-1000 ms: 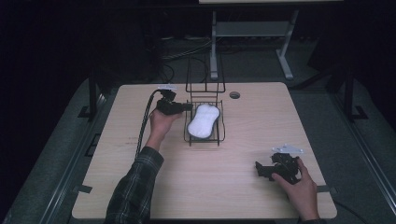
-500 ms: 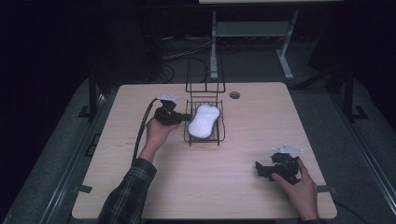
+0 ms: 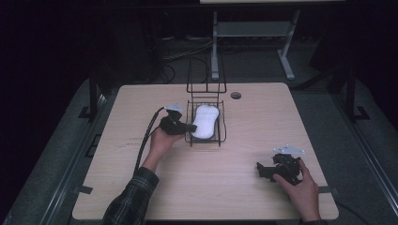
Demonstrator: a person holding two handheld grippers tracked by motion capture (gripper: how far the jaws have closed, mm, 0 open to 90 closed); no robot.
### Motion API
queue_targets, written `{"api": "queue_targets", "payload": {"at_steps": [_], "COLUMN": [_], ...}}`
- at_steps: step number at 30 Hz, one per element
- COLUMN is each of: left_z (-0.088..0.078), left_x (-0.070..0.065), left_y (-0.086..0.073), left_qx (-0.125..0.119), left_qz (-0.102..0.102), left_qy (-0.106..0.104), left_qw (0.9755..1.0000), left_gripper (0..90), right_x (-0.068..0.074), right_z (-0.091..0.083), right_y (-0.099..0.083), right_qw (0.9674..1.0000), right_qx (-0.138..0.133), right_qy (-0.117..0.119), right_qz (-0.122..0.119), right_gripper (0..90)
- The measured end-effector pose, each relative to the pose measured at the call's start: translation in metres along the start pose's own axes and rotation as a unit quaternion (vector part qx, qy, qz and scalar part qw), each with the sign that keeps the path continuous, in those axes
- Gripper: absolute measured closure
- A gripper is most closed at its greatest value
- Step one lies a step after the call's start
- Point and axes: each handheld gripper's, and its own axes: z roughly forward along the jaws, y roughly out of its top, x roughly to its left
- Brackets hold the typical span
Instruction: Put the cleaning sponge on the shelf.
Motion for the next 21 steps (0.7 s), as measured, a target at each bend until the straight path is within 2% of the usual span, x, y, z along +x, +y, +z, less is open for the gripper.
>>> {"api": "queue_targets", "payload": {"at_steps": [12,17,21], "left_z": [0.007,0.002,-0.010], "left_x": [-0.006,-0.003,-0.005], "left_y": [0.001,0.002,0.003], "left_qx": [-0.001,-0.001,-0.007], "left_qz": [0.003,0.004,0.008], "left_qy": [-0.008,-0.006,-0.001], "left_qw": [1.0000,1.0000,0.9999], "left_gripper": [89.6,89.6,89.5], "right_x": [0.000,0.000,0.000], "right_z": [0.000,0.000,0.000], "right_y": [0.000,0.000,0.000], "right_qw": [1.0000,1.0000,1.0000], "right_qx": [0.000,0.000,0.000], "right_qy": [0.000,0.000,0.000], "right_qz": [0.000,0.000,-0.001], "right_gripper": [0.0,0.0,0.0]}}
